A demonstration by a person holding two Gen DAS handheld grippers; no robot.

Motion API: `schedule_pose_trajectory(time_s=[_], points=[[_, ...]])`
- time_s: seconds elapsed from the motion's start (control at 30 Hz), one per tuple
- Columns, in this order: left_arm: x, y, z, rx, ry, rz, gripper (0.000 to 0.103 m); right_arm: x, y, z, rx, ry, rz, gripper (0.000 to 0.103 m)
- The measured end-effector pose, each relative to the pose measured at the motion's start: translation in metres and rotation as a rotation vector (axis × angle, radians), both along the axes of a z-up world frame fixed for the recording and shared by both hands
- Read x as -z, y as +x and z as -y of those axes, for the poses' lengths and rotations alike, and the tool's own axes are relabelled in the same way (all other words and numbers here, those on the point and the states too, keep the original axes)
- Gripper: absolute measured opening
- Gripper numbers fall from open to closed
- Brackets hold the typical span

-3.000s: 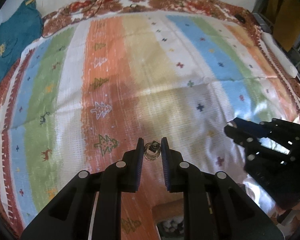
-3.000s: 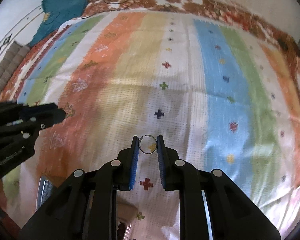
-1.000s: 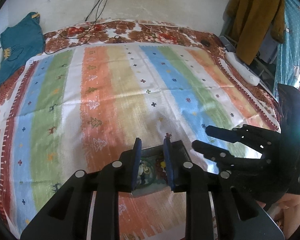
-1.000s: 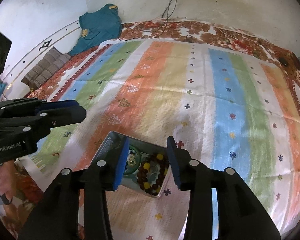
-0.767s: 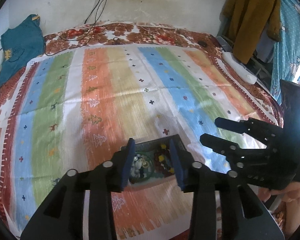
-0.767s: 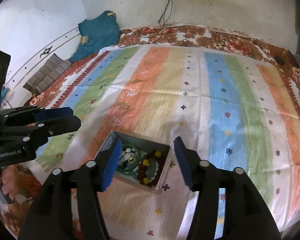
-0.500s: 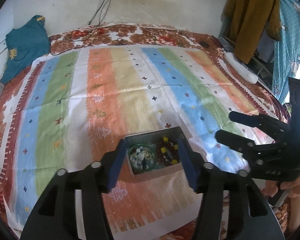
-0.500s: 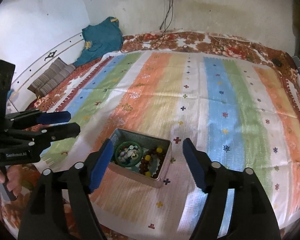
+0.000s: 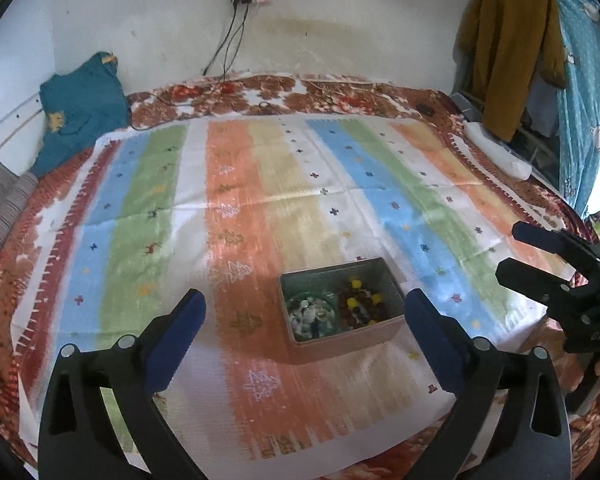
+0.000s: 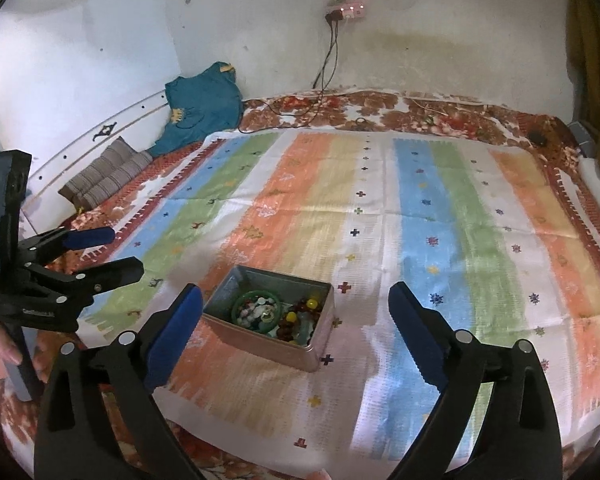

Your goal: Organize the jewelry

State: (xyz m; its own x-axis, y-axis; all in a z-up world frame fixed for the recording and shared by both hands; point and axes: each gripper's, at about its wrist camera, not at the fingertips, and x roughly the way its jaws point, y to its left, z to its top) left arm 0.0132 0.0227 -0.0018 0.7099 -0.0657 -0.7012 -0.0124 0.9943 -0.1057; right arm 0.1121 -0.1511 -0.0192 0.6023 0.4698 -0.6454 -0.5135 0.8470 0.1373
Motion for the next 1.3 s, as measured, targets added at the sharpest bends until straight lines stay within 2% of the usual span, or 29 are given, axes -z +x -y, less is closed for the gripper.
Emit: schedule_pose_trajectory(time_s=[0.27, 0.5, 0.9, 1.3], points=[[-0.004, -0.009, 0.007, 0.014, 0.032, 0.031, 0.097, -0.001, -0.007, -0.001, -0.011, -0.011, 0.022, 0.096], [-0.007, -0.019, 0.019, 0.016, 0.109, 0.078, 0.098, -0.005, -0.015, 0.002, -0.004, -0.005, 0.058, 0.098], [-0.012, -0.025, 0.021, 0.025, 0.092, 0.115, 0.098, -0.005, -0.016, 0.004, -0.009, 0.011, 0.053, 0.098], [-0.012, -0.025, 0.023, 0.025, 0.098, 0.119, 0.098, -0.005, -0.018, 0.004, -0.009, 0.016, 0.062, 0.098]])
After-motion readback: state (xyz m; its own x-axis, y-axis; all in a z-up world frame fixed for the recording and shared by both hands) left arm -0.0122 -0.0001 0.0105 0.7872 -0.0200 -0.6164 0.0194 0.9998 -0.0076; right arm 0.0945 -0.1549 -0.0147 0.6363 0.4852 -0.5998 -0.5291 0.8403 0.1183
